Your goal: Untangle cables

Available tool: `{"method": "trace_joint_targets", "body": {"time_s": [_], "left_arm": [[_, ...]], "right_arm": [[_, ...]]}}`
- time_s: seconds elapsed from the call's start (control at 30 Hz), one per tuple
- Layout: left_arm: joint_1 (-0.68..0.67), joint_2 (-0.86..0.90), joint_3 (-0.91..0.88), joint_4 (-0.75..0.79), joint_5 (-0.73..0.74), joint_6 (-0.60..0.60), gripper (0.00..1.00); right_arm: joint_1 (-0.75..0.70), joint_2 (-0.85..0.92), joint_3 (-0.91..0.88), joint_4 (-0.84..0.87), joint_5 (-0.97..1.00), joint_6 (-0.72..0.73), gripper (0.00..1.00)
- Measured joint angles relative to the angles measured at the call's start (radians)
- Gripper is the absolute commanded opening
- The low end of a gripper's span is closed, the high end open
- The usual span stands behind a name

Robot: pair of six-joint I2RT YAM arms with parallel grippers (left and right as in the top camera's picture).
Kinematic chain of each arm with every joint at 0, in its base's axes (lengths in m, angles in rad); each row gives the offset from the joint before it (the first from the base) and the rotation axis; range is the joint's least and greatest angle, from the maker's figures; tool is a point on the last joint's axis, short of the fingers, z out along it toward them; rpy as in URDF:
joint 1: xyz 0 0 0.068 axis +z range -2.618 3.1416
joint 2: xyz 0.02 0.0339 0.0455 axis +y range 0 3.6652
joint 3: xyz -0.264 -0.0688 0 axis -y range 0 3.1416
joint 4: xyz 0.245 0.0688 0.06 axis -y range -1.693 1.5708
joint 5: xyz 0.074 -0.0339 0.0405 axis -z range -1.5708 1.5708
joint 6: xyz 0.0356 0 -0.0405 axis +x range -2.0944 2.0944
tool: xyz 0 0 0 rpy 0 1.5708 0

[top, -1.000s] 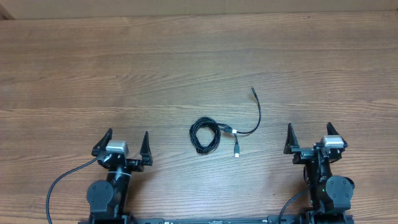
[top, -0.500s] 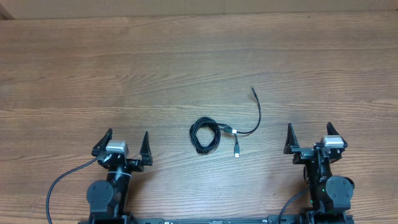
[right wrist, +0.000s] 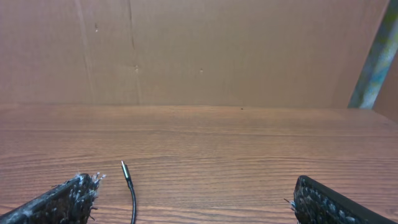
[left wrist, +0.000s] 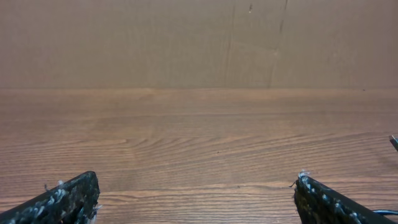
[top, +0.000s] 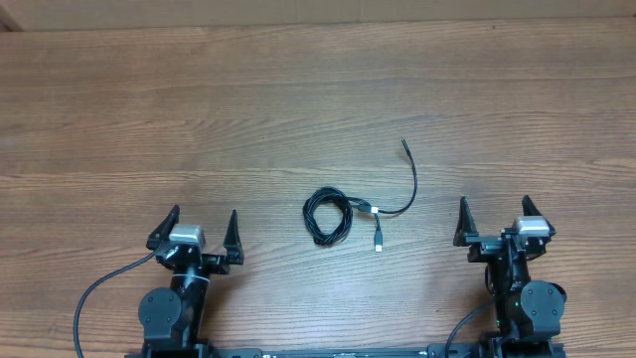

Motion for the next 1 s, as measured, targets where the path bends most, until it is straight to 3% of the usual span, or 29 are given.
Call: {"method": "trace_joint_targets", "body": {"time_s": [0.73, 1.0], "left_arm": [[0.000, 0.000, 0.000, 0.004, 0.001, 0.000, 1.00], [0.000, 0.000, 0.000, 0.114, 0.166, -0.006, 1.00]], "right_arm": [[0.000, 0.000, 0.000, 0.000, 0.000, 0.000, 1.00], [0.000, 0.000, 0.000, 0.000, 0.000, 0.000, 1.00]]}}
